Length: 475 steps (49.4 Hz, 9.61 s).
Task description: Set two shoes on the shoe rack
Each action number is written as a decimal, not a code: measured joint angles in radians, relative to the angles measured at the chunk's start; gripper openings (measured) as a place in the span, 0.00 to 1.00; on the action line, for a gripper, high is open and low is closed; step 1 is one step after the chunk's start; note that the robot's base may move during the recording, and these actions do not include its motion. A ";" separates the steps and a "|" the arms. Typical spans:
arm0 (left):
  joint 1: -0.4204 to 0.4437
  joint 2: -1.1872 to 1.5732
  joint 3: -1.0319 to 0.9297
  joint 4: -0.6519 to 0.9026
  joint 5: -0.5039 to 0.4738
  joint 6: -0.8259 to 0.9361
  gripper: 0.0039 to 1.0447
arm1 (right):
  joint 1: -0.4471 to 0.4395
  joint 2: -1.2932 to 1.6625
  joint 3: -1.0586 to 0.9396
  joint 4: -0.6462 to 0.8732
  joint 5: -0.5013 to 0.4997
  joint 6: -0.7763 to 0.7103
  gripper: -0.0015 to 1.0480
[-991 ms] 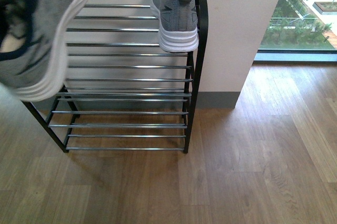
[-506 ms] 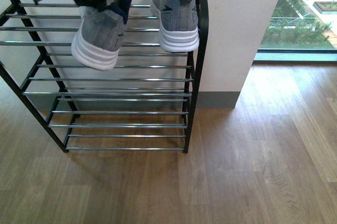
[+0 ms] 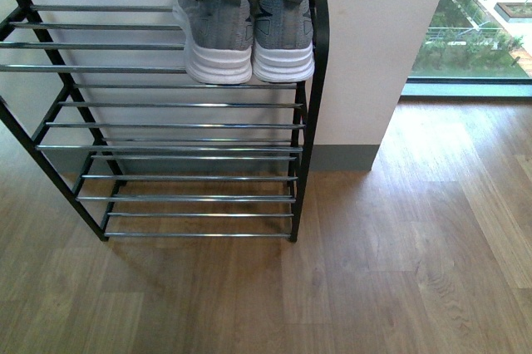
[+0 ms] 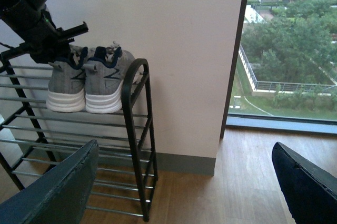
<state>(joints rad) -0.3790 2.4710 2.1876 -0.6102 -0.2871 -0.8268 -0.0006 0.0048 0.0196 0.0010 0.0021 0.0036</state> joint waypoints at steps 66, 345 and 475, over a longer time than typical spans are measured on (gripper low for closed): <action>0.139 -1.033 -1.591 1.426 0.067 0.794 0.50 | 0.000 0.000 0.000 0.000 -0.002 0.000 0.91; 0.377 -2.455 -2.173 0.610 0.288 0.822 0.91 | 0.000 0.000 0.000 -0.001 0.002 0.000 0.91; 0.377 -2.455 -2.173 0.610 0.286 0.822 0.91 | 0.000 0.000 0.000 -0.003 -0.002 -0.001 0.91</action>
<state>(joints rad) -0.0025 0.0158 0.0143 -0.0002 -0.0010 -0.0044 -0.0006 0.0044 0.0196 -0.0021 0.0002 0.0029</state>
